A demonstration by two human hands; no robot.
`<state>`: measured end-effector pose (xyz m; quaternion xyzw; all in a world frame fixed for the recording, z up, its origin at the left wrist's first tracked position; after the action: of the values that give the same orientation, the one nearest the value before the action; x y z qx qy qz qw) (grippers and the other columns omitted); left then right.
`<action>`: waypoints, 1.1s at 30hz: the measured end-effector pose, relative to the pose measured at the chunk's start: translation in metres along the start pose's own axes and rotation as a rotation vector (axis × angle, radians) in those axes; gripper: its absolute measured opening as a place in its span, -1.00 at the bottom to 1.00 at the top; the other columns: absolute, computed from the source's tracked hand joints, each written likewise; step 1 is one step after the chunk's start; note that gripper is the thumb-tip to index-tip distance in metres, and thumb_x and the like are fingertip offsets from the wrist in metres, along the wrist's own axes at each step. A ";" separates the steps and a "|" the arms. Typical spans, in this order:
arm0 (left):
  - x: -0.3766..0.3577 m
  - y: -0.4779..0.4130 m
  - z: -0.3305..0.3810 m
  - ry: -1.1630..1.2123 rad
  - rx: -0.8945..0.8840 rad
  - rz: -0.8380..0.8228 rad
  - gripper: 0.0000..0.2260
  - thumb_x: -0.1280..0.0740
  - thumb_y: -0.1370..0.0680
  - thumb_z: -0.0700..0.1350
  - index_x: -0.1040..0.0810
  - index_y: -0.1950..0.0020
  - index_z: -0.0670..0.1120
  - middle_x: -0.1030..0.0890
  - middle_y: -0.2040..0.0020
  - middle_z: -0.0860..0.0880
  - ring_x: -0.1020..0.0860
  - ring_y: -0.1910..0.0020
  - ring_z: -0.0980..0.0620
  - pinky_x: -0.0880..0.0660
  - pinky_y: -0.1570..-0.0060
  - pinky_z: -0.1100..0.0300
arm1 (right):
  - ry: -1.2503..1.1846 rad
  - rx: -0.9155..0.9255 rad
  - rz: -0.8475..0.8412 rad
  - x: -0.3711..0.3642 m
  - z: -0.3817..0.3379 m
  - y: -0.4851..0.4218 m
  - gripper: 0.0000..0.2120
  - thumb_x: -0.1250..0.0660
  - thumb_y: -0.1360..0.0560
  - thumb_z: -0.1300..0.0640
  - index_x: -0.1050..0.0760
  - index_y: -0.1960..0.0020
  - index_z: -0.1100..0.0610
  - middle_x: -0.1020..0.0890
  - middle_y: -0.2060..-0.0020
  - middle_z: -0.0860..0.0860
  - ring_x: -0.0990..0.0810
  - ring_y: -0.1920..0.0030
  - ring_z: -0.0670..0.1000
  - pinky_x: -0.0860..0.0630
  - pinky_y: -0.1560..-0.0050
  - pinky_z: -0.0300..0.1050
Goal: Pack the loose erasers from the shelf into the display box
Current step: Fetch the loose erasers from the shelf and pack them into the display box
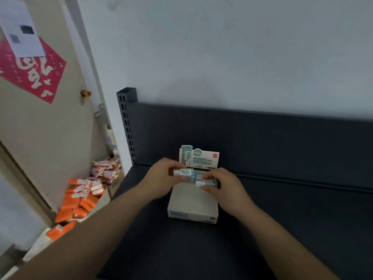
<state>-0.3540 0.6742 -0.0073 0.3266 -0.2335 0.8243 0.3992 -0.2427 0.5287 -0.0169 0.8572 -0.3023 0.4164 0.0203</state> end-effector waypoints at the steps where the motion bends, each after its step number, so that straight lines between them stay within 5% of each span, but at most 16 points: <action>1: -0.004 -0.007 -0.002 -0.011 -0.029 -0.016 -0.73 -0.47 -0.43 0.08 -0.62 -0.12 0.13 -0.51 -0.03 0.09 -0.49 0.03 0.19 -0.42 0.05 0.36 | 0.042 -0.004 0.011 -0.001 0.000 0.001 -0.79 -0.42 -0.47 0.04 -0.58 -0.10 -0.03 -0.52 -0.05 -0.15 -0.48 -0.11 -0.08 -0.45 -0.13 -0.19; 4: -0.014 -0.020 -0.005 -0.036 -0.063 -0.031 -0.71 -0.47 -0.42 0.09 -0.60 -0.14 0.20 -0.45 -0.04 0.09 -0.41 -0.11 0.05 -0.41 -0.20 0.10 | 0.187 -0.049 0.020 -0.002 0.001 0.006 -0.80 -0.36 -0.51 -0.03 -0.52 -0.13 -0.12 -0.50 -0.11 -0.19 -0.41 -0.16 -0.07 -0.33 -0.20 -0.04; 6: -0.021 -0.024 -0.005 -0.083 -0.063 -0.029 -0.71 -0.44 -0.47 0.03 -0.59 -0.19 0.15 -0.41 -0.06 0.08 -0.34 -0.14 0.01 -0.35 -0.23 0.10 | 0.247 -0.080 0.027 -0.001 0.002 0.009 -0.80 -0.32 -0.53 -0.05 -0.49 -0.15 -0.15 -0.47 -0.14 -0.21 -0.38 -0.17 -0.09 -0.25 -0.15 -0.07; 15: -0.025 -0.019 0.013 -0.431 -0.218 0.099 -0.75 -0.27 -0.56 0.07 -0.52 -0.24 0.23 -0.45 -0.12 0.14 -0.26 -0.09 0.02 -0.20 -0.03 0.10 | 0.438 -0.069 -0.018 -0.007 -0.004 0.016 -0.77 -0.26 -0.56 -0.08 -0.44 -0.21 -0.15 -0.45 -0.15 -0.18 -0.34 -0.17 -0.07 -0.16 -0.08 -0.09; 21: -0.030 -0.018 0.027 -0.787 -0.264 0.160 -0.78 -0.29 -0.53 -0.13 -0.54 -0.15 0.06 -0.49 -0.10 0.05 -0.32 -0.10 -0.03 -0.22 -0.02 0.06 | 0.529 -0.005 -0.046 -0.011 -0.011 0.014 -0.80 -0.25 -0.57 0.02 -0.44 -0.19 -0.10 -0.45 -0.18 -0.17 -0.32 -0.17 -0.03 -0.14 -0.01 -0.08; 33: -0.022 -0.014 0.016 -0.737 -0.177 0.285 -0.84 -0.42 -0.40 -0.17 -0.57 0.11 0.07 -0.56 0.19 0.08 -0.46 0.19 0.01 -0.05 0.18 0.10 | 0.379 0.038 -0.030 -0.008 -0.011 0.013 -0.88 -0.38 -0.50 0.05 -0.48 0.01 0.03 -0.47 0.14 -0.24 -0.29 -0.02 -0.10 -0.26 -0.15 -0.12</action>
<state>-0.3270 0.6606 -0.0109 0.5287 -0.4741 0.6760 0.1970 -0.2610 0.5252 -0.0179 0.7679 -0.2724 0.5759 0.0668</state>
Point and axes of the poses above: each hand's wrist, its own y-axis away from the middle knuckle, its own x-axis out of the back of the hand, z = x × y, the point moved 8 cm from there along -y, towards the middle knuckle
